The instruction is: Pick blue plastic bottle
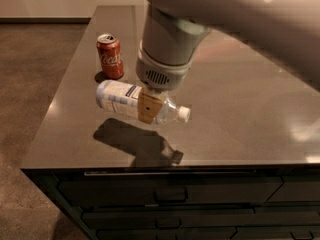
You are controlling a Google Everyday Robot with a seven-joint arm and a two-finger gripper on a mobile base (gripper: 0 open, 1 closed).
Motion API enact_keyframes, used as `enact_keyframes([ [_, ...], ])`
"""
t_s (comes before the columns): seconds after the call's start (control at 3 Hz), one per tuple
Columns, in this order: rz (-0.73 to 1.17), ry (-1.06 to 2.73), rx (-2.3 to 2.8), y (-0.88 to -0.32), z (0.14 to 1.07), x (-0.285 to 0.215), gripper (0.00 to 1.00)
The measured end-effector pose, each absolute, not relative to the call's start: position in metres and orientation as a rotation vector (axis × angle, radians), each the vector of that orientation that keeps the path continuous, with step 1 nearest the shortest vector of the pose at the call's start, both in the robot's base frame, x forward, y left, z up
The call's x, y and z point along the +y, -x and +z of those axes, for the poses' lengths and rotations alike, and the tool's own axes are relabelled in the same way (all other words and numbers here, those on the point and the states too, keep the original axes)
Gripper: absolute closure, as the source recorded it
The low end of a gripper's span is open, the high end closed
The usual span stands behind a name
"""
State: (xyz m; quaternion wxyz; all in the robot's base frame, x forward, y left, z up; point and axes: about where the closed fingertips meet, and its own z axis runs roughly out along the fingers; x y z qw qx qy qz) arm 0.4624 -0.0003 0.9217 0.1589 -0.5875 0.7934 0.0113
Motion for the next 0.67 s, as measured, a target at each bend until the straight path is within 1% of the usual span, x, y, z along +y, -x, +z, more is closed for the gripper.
enact_keyframes([
  [0.33, 0.028, 1.662, 2.246, -0.4533, 0.9582, 0.0150, 1.00],
  [0.67, 0.028, 1.658, 2.240, -0.4527, 0.9631, 0.0160, 1.00],
])
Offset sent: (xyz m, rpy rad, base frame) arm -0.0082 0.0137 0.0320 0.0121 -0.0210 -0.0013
